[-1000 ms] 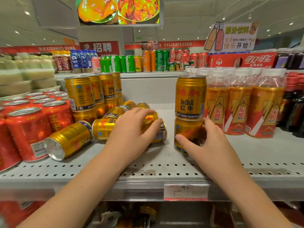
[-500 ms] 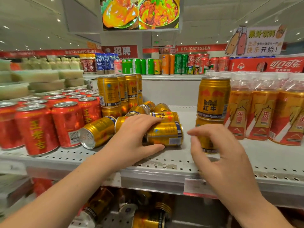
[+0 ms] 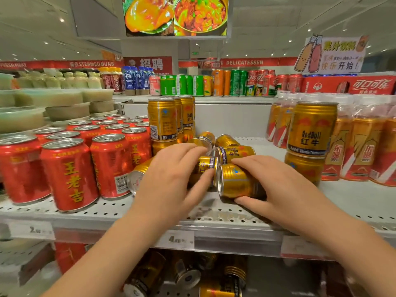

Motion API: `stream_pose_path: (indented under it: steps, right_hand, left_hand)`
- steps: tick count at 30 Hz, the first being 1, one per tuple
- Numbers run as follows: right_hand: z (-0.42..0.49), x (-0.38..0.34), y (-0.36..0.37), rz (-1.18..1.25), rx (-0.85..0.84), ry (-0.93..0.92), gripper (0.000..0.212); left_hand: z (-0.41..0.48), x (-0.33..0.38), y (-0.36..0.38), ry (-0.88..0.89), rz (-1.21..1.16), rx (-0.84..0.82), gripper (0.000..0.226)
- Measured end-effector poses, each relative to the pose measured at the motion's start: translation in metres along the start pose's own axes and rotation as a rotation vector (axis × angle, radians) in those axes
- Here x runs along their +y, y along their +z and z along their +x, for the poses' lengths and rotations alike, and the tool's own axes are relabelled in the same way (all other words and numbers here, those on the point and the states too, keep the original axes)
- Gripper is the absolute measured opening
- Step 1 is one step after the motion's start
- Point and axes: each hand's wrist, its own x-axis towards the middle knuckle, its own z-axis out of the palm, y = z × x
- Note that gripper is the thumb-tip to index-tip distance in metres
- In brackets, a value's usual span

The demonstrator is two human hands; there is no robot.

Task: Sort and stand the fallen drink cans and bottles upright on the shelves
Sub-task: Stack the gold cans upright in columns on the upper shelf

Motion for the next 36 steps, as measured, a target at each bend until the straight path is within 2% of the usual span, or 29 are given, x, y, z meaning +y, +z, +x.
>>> stream_pose_path:
  steps: [2, 5, 8, 12, 18, 20, 22, 25, 32, 36]
  right_hand:
    - [-0.005, -0.002, 0.004, 0.054, 0.070, 0.054, 0.074]
    - [-0.011, -0.005, 0.009, 0.213, 0.229, 0.168, 0.069]
    - [-0.010, -0.009, 0.010, 0.339, 0.295, 0.247, 0.066]
    - [-0.010, -0.009, 0.012, 0.412, 0.292, 0.293, 0.065]
    - [-0.014, -0.009, 0.014, 0.472, 0.298, 0.347, 0.060]
    - [-0.014, -0.009, 0.015, 0.466, 0.279, 0.344, 0.062]
    - [-0.014, -0.010, 0.015, 0.454, 0.272, 0.341, 0.067]
    - [-0.015, -0.010, 0.015, 0.456, 0.270, 0.348, 0.069]
    - [-0.016, -0.007, 0.016, 0.485, 0.274, 0.396, 0.059]
    - [-0.016, -0.005, 0.017, 0.509, 0.280, 0.409, 0.055]
  left_hand:
    - [-0.006, -0.021, -0.017, -0.023, 0.250, 0.052, 0.046]
    - [-0.010, -0.034, -0.032, -0.104, 0.528, -0.164, 0.063]
    - [-0.013, -0.031, -0.036, -0.122, 0.629, -0.294, 0.069]
    - [-0.014, -0.032, -0.039, -0.115, 0.652, -0.320, 0.066]
    - [-0.007, -0.022, -0.048, -0.122, 0.314, -0.042, 0.075]
    - [0.002, -0.011, -0.056, -0.131, 0.206, 0.043, 0.070]
    - [0.015, -0.001, -0.057, -0.160, -0.021, 0.040, 0.065]
    - [0.036, 0.009, -0.048, -0.303, -0.420, -0.027, 0.064]
    - [0.058, 0.025, -0.023, -0.338, -0.673, -0.063, 0.071]
    - [0.065, 0.031, -0.013, -0.317, -0.708, 0.019, 0.084]
